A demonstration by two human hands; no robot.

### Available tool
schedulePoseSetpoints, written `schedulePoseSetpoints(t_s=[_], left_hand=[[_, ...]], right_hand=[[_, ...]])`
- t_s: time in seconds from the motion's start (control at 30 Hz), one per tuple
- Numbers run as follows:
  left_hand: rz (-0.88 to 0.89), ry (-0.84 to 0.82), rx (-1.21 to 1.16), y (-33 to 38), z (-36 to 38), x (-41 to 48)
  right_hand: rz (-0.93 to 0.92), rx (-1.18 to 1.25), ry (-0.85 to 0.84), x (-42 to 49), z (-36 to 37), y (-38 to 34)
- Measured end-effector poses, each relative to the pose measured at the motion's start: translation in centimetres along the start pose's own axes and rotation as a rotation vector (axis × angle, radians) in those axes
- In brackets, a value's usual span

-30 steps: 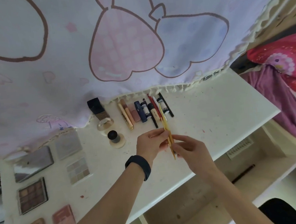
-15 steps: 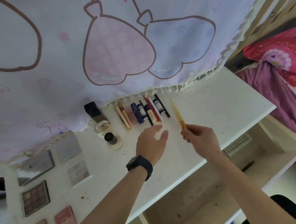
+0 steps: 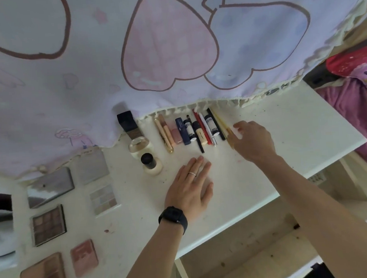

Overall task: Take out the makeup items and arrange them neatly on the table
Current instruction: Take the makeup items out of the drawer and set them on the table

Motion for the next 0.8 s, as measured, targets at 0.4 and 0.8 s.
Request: schedulePoseSetpoints(t_s=[0.4, 0.8], left_hand=[[-0.022, -0.027, 0.006, -0.1, 0.2, 0.0], [-0.025, -0.034, 0.016, 0.1, 0.0, 0.0]], right_hand=[[-0.118, 0.144, 0.031, -2.7, 1.9, -0.8], [-0.249, 0.185, 0.085, -3.4, 1.7, -0.4]])
Point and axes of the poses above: each hand's wrist, its own x-axis towards the middle knuckle, its own z-axis out of the palm, y = z × x, the point moved 10 cm from there along x, towards the middle knuckle, and after that the axes turned 4 degrees about x, right-handed, at the moved point
